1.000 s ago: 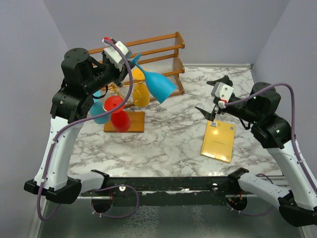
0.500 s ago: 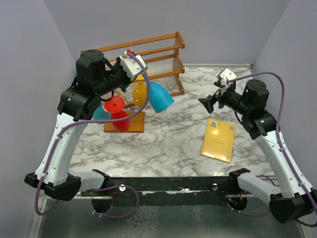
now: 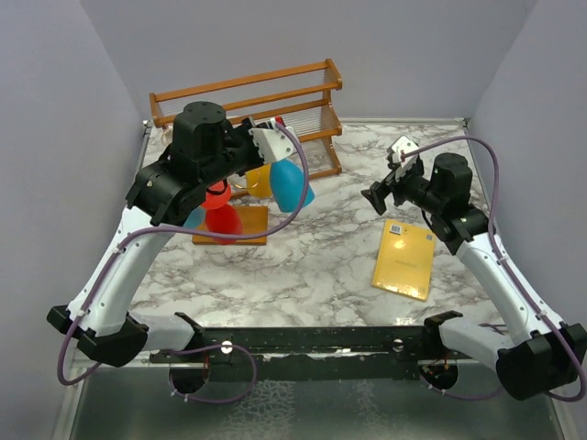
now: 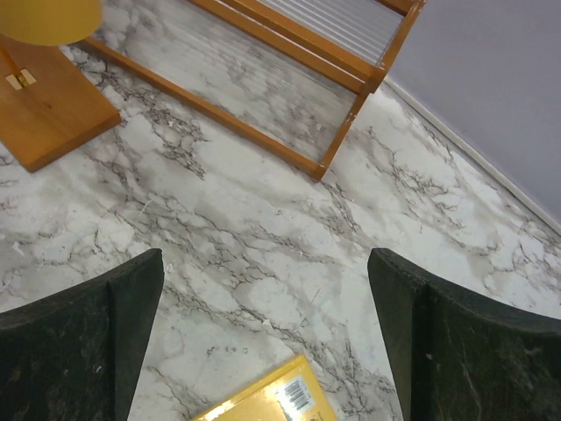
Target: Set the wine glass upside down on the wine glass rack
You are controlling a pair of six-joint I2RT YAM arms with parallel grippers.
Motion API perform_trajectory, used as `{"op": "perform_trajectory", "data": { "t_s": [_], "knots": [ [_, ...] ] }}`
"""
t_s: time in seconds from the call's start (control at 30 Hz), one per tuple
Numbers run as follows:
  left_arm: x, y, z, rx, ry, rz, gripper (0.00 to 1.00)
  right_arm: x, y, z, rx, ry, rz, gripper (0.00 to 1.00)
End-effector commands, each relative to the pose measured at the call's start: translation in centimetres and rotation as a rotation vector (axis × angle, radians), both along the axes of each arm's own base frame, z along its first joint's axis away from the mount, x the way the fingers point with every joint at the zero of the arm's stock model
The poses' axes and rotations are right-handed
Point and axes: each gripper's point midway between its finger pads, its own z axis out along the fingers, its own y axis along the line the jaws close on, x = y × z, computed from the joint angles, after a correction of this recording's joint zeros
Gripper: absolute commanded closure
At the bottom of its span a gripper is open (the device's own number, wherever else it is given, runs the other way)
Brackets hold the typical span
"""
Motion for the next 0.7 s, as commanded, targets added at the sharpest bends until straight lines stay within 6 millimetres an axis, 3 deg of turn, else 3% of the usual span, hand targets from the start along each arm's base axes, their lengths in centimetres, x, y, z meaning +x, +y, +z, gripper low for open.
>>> {"op": "perform_trajectory", "data": {
  "t_s": [0.0,0.2,0.67],
  "knots": [
    [0.7,0.5,-2.1,0.181,-0.031,0.036,1.00,-0.5,-0.1,2.1,0.010,-0.091,0.017,0.00],
    [0.8,0.1,-4.4,0.262,-0.019,0.027,1.00,-0.3,0.1,0.6,-0.002,-0.058,0.030,0.00],
    [0.0,1.7,-4.3,0.350,-0.060,0.036,1.00,0.1,-0.2,-0.3,-0.013,-0.038,0.025,0.00]
  ]
}}
